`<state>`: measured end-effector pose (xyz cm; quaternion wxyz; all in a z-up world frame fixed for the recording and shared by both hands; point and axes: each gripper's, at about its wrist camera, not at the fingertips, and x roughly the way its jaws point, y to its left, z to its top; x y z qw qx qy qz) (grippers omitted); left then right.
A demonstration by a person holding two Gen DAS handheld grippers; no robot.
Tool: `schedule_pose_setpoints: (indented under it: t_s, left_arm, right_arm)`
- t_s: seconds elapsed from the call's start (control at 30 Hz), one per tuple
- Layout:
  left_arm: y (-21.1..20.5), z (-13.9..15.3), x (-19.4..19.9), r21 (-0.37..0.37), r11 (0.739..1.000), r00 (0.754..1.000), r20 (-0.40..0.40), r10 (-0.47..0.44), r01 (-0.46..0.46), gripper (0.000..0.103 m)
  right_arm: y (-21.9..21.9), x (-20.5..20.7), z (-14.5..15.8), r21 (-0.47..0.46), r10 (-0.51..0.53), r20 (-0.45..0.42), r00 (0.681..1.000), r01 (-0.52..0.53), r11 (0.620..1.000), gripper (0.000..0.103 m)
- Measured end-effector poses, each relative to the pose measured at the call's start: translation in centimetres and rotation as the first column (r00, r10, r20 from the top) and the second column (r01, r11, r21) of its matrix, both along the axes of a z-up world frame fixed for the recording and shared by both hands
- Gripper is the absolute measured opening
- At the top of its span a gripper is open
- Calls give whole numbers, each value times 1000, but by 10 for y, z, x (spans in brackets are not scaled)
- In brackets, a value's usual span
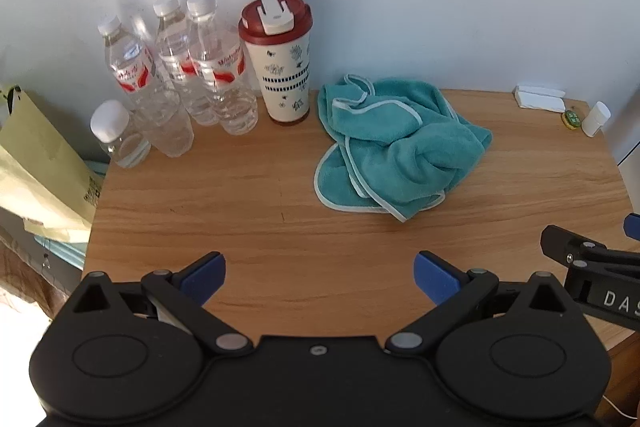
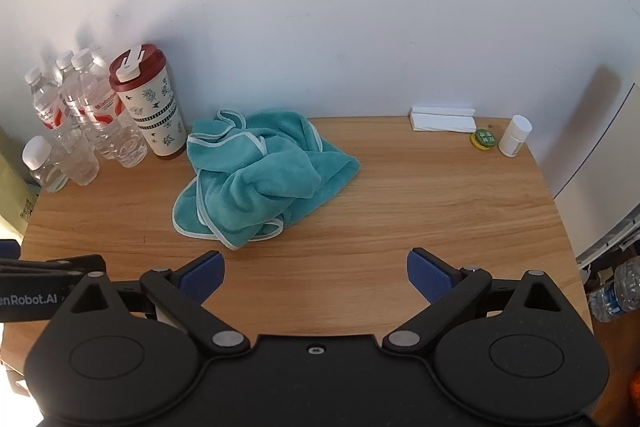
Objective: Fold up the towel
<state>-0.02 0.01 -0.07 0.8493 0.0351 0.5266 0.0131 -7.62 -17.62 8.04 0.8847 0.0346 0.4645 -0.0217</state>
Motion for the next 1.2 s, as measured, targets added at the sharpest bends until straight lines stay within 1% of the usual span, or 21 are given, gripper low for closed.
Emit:
schedule_pose_setpoints:
  t_s: [0.2,0.33,0.43,0.67,0.83,1.2]
  left_arm:
    - [0,-3,-1,2,1000,1000,-16,1,-1,102]
    - [1,-5,-2,3,1000,1000,-26,1,-1,102]
    - [1,-7,-2,4,1000,999,-34,1,-1,102]
    - [1,-7,2,7,1000,999,-52,1,0,102]
    - [2,-8,1,7,1000,998,-58,3,-2,102]
    - [3,-9,-1,16,1000,998,-64,3,-2,102]
  right_arm:
    - [-6,5,3,32,-4,-5,1000,4,999,100]
    - [-10,3,6,23,-22,4,1000,22,999,100]
    - [-4,7,7,1,-38,-16,999,38,999,100]
    - [-9,3,7,-8,-69,1,998,69,998,100]
    - [-11,6,8,-4,-58,-19,998,58,998,100]
    - [-10,1,8,-8,-54,-16,998,54,999,100]
